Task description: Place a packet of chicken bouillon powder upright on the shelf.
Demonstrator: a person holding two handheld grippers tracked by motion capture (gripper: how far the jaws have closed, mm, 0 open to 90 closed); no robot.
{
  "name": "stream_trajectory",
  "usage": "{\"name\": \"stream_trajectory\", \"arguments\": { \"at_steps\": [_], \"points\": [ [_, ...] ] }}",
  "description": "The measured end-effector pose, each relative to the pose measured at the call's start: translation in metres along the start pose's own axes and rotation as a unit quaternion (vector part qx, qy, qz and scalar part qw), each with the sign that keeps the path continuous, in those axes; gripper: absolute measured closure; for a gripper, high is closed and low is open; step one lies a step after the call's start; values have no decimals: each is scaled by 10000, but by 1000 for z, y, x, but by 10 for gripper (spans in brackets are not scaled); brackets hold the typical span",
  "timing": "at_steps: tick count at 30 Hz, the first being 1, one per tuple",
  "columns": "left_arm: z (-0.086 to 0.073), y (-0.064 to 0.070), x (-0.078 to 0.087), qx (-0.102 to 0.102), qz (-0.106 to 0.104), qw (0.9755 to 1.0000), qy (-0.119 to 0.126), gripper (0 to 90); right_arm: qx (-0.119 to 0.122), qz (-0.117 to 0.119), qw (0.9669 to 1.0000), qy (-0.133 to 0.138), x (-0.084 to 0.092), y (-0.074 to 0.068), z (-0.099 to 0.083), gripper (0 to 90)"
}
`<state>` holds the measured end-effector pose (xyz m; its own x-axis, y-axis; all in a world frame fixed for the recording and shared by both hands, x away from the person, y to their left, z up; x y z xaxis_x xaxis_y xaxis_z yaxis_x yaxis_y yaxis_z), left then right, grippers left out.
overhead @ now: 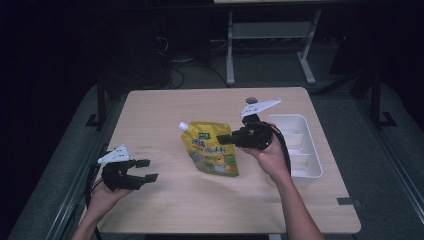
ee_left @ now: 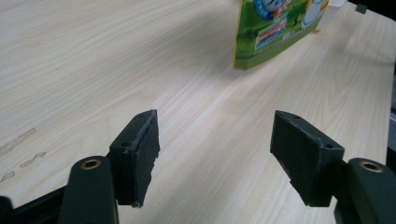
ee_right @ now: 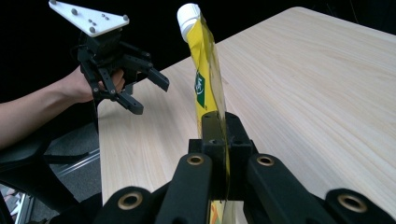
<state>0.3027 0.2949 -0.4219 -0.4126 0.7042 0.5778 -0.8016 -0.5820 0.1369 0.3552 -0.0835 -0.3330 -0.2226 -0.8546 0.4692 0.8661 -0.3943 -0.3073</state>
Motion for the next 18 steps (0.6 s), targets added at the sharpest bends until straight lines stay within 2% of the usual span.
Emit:
{"name": "stream_trajectory", "arguments": {
  "at_steps": [18],
  "points": [
    [-11,-2,-1,83,145,9998,72,285,-52,-162,9996,214,30,4,-6,897]
  ]
}}
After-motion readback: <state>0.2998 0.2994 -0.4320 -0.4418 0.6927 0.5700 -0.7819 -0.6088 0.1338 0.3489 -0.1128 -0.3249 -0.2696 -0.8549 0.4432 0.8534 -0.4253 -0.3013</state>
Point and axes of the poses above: each handheld gripper's, and its own axes: x roughly backward along the jaws, z roughly out of its top, y roughly to its right, the point moved 2 cm from there along -x, roughly forward along the jaws, and after that the axes turned 1 degree about z, right-handed, at the moved point
